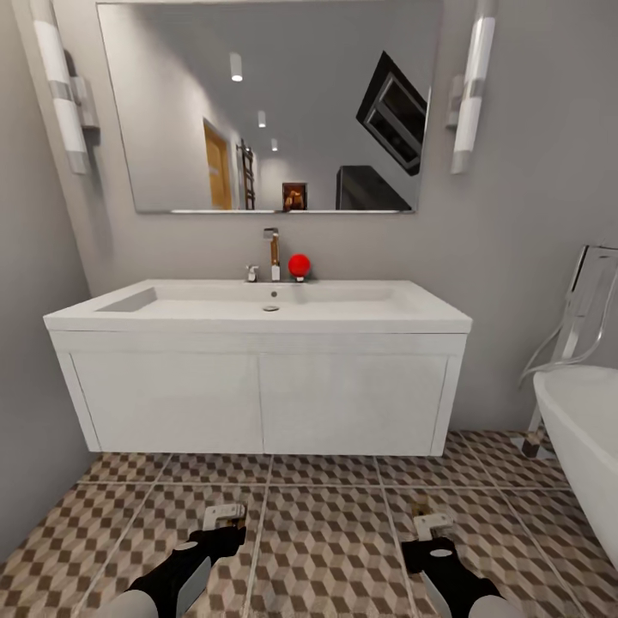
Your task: Take the four mousetraps from the cabinet in the bathroom and place them on the bathroom floor. Make sure all four end up on the same floor surface, and ensure that at least two of them are either under or directly next to the same bathroom sink.
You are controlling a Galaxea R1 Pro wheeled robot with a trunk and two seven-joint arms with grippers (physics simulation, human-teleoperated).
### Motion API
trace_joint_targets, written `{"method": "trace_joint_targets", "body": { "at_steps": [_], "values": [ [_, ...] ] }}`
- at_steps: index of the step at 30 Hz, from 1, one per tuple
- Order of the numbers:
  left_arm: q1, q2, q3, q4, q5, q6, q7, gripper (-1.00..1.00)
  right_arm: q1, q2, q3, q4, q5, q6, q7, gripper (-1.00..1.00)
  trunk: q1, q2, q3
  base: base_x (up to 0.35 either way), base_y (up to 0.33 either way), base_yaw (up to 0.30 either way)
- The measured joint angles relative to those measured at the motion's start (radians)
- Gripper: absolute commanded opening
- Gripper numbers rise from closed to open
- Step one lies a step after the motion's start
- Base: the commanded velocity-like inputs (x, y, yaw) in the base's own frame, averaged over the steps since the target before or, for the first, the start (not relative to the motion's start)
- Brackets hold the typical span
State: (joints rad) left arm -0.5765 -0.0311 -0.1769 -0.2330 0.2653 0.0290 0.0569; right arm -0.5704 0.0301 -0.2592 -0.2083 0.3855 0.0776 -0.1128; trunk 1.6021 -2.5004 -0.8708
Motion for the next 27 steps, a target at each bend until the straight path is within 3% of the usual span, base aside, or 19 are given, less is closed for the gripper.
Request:
{"method": "trace_joint_targets", "body": {
  "at_steps": [7,27],
  "values": [
    [0.000,-0.001,0.000,0.000,0.001,0.000,0.000,-1.00,0.000,0.000,-0.004,0.007,-0.009,0.048,-0.004,-1.00,0.003,-0.002,-0.027,0.000,0.000,0.000],
    [0.000,-0.002,0.000,0.001,0.001,0.000,0.001,-1.00,0.000,0.001,-0.003,0.008,-0.005,0.050,-0.025,-1.00,0.012,-0.006,-0.104,0.000,0.000,0.000]
  ]
}}
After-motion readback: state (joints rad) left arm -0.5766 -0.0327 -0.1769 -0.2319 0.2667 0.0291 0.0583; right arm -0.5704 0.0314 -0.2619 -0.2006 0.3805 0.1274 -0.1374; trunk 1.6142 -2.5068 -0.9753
